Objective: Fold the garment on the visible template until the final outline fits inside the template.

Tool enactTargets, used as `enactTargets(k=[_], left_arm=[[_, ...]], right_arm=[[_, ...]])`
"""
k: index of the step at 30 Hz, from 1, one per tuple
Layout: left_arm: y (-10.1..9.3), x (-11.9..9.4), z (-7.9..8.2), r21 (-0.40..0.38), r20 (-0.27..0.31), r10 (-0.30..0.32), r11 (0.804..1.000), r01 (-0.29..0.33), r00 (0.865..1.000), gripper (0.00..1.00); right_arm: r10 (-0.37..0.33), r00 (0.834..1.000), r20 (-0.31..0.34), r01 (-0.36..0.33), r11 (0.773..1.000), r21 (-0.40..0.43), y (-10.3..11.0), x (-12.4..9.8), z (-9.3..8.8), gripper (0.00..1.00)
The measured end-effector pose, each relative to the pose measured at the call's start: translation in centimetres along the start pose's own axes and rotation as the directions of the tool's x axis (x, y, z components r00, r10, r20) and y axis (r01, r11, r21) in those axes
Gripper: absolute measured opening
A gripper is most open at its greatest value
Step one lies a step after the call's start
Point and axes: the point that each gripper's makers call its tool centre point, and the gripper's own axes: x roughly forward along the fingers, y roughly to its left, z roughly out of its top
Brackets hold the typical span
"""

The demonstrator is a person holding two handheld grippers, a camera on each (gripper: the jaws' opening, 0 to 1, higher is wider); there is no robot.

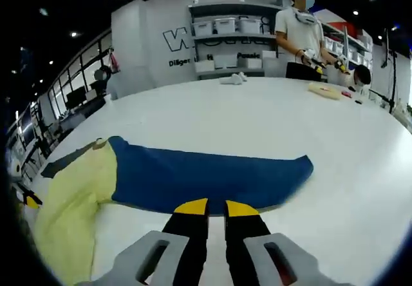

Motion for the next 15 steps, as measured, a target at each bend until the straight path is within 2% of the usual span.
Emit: enactTargets(k=[2,3,5,6,7,8,11,12,14,15], left_arm=[[-0.4,0.1,-0.5,-0.007,-0.017,-0.022,1.0,0.022,1.0,0.25],[-0.4,0.2,-0.7,-0.006,-0.02,-0.022,1.0,0.022,1.0,0.25],[-0.8,0.3,-1.2,-0.012,-0.028,-0.042,0.999,0.041,0.999,0.23],[-1.1,0.4,-1.3,-0.021,-0.03,-0.057,0.998,0.056,0.998,0.21],[-1.3,0.4,-1.6,-0.028,-0.036,-0.061,0.998,0.06,0.997,0.2],[-1.5,0.4,-1.6,-0.026,-0.037,-0.068,0.997,0.067,0.997,0.2],[-2.1,0.5,-2.0,-0.04,-0.047,-0.094,0.995,0.092,0.995,0.18],[-2.2,0.5,-2.2,-0.049,-0.052,-0.103,0.994,0.1,0.993,0.17],[-2.4,0.6,-2.5,-0.057,-0.056,-0.112,0.992,0.109,0.992,0.13],[-2.5,0.7,-2.6,-0.063,-0.058,-0.116,0.992,0.112,0.992,0.09]], right_arm=[[0.083,0.997,0.006,-0.083,0.997,0.0,2.6,-0.2,-0.2,0.03],[0.145,0.989,-0.009,-0.145,0.989,-0.014,4.4,-0.4,-0.7,0.04],[0.175,0.984,-0.039,-0.178,0.982,-0.06,6.1,-0.7,-1.4,0.04],[0.225,0.974,-0.035,-0.227,0.972,-0.063,7.7,-1.0,-1.6,0.04],[0.241,0.97,-0.044,-0.243,0.967,-0.069,8.3,-1.2,-2.0,0.05],[0.281,0.957,-0.069,-0.286,0.955,-0.082,9.6,-1.5,-2.6,0.05],[0.351,0.931,-0.099,-0.359,0.929,-0.085,12.0,-2.2,-3.7,0.05],[0.344,0.933,-0.109,-0.355,0.928,-0.111,12.4,-2.4,-4.1,0.05],[0.379,0.919,-0.109,-0.39,0.916,-0.099,13.7,-2.8,-4.4,0.06],[0.378,0.918,-0.117,-0.391,0.913,-0.117,14.0,-3.0,-4.6,0.06]])
